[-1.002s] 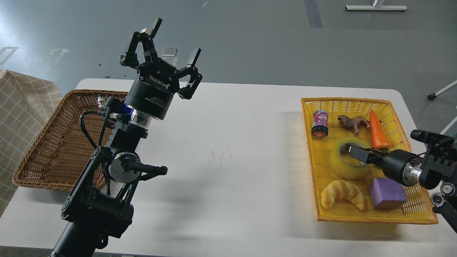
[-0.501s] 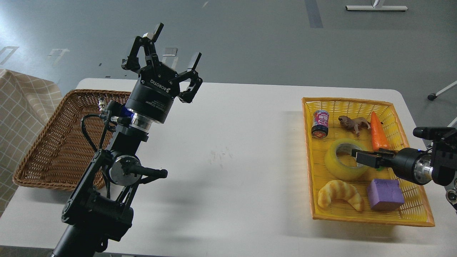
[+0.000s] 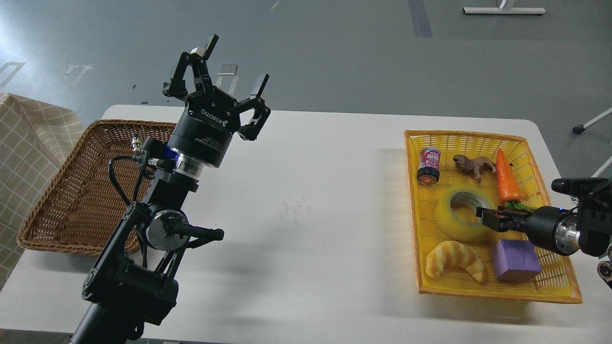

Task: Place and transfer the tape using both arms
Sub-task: 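Insert the right gripper into the tape roll's hole and close it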

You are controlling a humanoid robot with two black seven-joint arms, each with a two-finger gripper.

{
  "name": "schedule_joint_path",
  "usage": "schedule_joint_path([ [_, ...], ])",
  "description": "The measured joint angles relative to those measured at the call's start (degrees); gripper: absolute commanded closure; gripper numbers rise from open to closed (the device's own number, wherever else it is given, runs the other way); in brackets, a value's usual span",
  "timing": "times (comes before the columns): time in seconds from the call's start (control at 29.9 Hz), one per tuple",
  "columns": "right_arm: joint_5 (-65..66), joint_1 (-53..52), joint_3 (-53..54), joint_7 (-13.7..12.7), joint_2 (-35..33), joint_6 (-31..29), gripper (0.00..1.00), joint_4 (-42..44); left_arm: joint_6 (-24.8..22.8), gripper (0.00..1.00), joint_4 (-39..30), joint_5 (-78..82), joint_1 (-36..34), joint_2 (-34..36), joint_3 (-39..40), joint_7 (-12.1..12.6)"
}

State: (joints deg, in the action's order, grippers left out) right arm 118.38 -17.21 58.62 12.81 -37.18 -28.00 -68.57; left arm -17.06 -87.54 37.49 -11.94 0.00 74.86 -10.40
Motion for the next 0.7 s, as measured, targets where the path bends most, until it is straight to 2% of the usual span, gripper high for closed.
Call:
schedule_joint_path([
  [0.03,0.1,0.0,0.0,0.0,0.0,0.0,0.7,0.0,0.0,0.01,0.0,0.0,0.1,0.0,0.0,0.0],
  [0.17,0.3,0.1,0.0,0.0,0.0,0.0,0.76,0.0,0.1,0.01,0.0,-0.1,0.2,0.0,-0.1,0.0],
  [0.7,1.7,-0.1,0.5,-0.1,-0.8,0.0,0.78,0.3,-0.1,0.01,1.3,-0.1,0.2,0.0,-0.2,-0.1],
])
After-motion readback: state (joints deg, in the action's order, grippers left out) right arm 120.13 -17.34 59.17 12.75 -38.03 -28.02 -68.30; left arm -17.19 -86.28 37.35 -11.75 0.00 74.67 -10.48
